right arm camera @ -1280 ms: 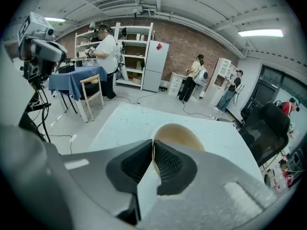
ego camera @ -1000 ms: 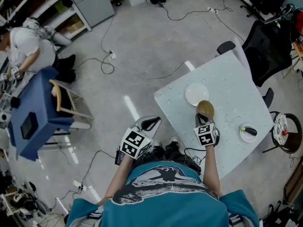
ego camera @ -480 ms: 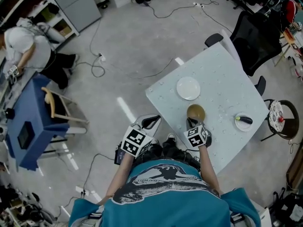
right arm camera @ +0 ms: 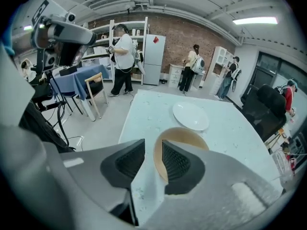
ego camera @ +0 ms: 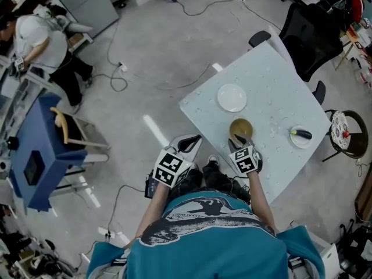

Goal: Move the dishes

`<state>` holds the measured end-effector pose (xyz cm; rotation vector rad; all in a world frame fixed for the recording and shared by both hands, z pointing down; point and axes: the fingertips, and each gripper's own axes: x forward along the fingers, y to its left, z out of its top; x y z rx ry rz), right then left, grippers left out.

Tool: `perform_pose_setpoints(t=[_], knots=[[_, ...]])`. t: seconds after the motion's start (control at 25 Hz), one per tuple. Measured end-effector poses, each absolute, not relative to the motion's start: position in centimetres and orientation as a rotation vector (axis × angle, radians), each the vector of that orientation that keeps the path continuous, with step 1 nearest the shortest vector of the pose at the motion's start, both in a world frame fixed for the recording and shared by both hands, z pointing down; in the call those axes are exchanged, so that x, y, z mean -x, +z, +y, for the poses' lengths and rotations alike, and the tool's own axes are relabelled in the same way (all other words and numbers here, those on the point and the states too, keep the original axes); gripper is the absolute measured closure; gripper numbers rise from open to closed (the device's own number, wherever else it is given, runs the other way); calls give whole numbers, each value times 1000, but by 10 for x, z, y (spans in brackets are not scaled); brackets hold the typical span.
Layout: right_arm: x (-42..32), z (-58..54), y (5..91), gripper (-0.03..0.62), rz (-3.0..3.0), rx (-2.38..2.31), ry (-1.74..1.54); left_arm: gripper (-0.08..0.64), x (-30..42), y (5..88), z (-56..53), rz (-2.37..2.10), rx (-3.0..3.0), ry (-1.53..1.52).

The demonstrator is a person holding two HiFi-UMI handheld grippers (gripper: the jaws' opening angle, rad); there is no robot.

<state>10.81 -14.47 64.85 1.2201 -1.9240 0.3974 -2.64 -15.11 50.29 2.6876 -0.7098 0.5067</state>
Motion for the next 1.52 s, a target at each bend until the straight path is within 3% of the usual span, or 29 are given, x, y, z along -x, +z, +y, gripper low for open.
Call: perform_pose_setpoints(t=[0.68, 1.52], knots=[[-83, -116, 579, 477, -2048, -1502, 383, 537, 21, 513, -99, -499, -2747, 546], [-86, -42, 542, 480, -2126, -1535, 330, 537, -13, 497, -48, -434, -2824, 517]])
